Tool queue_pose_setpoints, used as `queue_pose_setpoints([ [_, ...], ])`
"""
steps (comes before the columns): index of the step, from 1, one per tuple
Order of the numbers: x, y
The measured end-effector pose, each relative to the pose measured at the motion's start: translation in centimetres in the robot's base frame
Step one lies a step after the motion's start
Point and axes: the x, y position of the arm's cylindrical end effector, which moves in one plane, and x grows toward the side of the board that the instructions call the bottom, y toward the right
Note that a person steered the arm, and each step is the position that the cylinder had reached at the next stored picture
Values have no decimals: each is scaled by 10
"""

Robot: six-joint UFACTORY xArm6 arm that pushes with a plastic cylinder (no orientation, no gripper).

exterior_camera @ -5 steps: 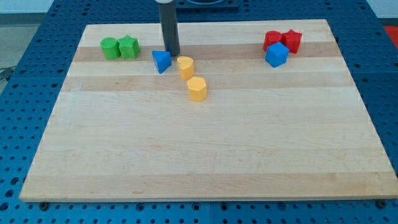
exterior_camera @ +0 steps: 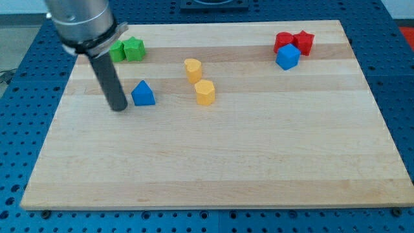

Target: Place the blue triangle towards the bottom left

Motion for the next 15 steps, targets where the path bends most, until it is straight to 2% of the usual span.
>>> queue_pose_setpoints([
  [1,11,-6],
  [2,-40,-3],
  [3,-111,18],
  [4,-114,58],
  [5,-97,83],
  [8,-71,37],
  [10,17,0],
  [11,40,-10],
  [12,-4,-9],
  [13,-81,10],
  [14,-86,24],
  [15,-35,74],
])
